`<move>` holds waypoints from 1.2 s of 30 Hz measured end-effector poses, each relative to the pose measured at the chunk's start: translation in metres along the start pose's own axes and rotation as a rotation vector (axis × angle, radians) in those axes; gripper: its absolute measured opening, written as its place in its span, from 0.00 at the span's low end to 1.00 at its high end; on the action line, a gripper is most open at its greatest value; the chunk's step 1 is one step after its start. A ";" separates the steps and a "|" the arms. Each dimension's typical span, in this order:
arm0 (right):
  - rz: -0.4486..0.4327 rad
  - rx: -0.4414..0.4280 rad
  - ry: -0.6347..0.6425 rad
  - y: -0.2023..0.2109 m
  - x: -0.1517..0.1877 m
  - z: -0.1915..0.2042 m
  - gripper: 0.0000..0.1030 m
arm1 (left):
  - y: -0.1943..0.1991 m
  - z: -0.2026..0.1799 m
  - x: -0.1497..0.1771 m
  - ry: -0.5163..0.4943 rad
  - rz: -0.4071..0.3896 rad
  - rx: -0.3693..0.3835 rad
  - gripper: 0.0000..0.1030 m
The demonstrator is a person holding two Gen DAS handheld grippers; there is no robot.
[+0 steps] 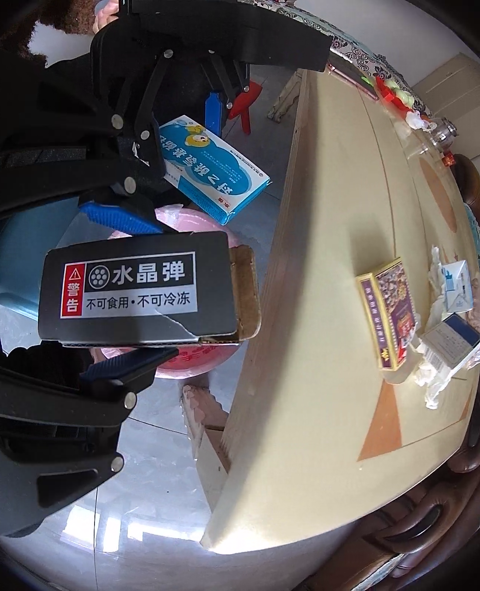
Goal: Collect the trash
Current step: 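Lift the medicine box with the left tool while the right tool carries the black box toward the bin, then open the left tool over the pink bin while the right tool drops the black box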
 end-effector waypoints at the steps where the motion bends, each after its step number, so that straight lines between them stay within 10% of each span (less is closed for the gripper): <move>1: 0.005 0.000 -0.007 -0.006 0.003 -0.001 0.54 | -0.007 0.000 0.002 0.010 0.006 0.007 0.59; 36: 0.201 -0.014 -0.234 -0.145 0.075 -0.035 0.62 | -0.124 -0.003 0.036 0.179 0.230 0.076 0.60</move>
Point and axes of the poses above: each gripper's, at about its wrist camera, not at the fingertips, and y roughly against the way its jaws point, z to its left, x to its underside, the point moved 10 cm from there along -y, roughly the way its jaws point, and after that the axes turned 14 degrees about -z, right-handed, at the moved point
